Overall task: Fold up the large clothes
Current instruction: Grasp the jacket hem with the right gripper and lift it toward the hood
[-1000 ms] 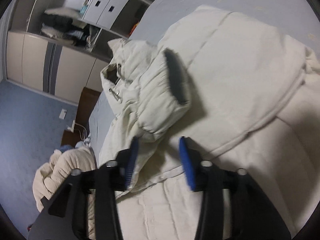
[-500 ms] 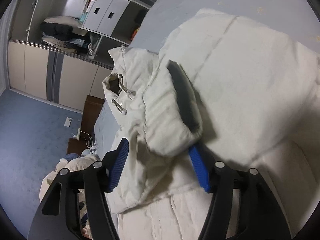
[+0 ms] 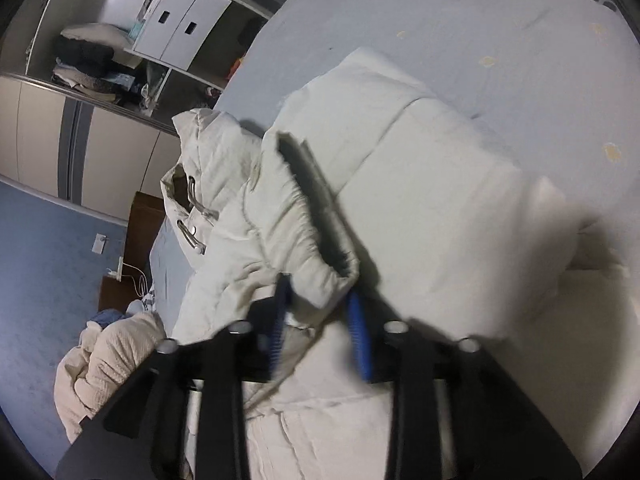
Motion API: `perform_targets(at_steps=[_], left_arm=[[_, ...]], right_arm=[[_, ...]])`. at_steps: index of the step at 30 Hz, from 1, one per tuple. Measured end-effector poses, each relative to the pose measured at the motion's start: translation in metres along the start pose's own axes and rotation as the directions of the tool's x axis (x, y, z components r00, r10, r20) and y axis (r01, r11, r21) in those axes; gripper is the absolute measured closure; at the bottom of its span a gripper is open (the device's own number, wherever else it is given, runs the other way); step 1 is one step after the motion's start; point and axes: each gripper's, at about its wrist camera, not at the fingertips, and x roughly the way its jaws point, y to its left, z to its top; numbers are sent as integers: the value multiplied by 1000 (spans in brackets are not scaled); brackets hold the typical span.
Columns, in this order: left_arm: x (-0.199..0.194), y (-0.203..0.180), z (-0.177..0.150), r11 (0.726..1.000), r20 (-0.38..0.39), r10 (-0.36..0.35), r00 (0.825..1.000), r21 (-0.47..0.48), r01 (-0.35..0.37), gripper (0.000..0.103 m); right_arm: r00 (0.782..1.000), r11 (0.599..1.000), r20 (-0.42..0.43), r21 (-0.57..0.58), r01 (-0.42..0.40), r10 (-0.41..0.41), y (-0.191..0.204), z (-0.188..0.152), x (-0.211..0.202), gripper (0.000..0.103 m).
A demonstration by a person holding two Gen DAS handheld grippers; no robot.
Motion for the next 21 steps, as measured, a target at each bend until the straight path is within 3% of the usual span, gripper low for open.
perform_targets(at_steps=[3,9,13,15,21], left_arm=[[3,-6,-1,1000,-7,-5,1000,17,5,12],[3,-26,3,997,13,-41,999,68,40,11],[9,-42,8,991,25,-98,995,94,95,7],[13,-49,12,986,30,-132,991,104,128,7],[20,-61,29,973,60,-216,974,99,210,7]], right_arm=[[998,1000,60,6,-10,10,-5,4,-23,44],[993,998,119,-65,-18,26,12,25,-48,42],[995,984,70,-171,-59,71,53,46,-29,39],[995,973,34,-217,-81,90,71,53,-18,32],[993,942,-67,-316,-117,101,123,88,38,25]])
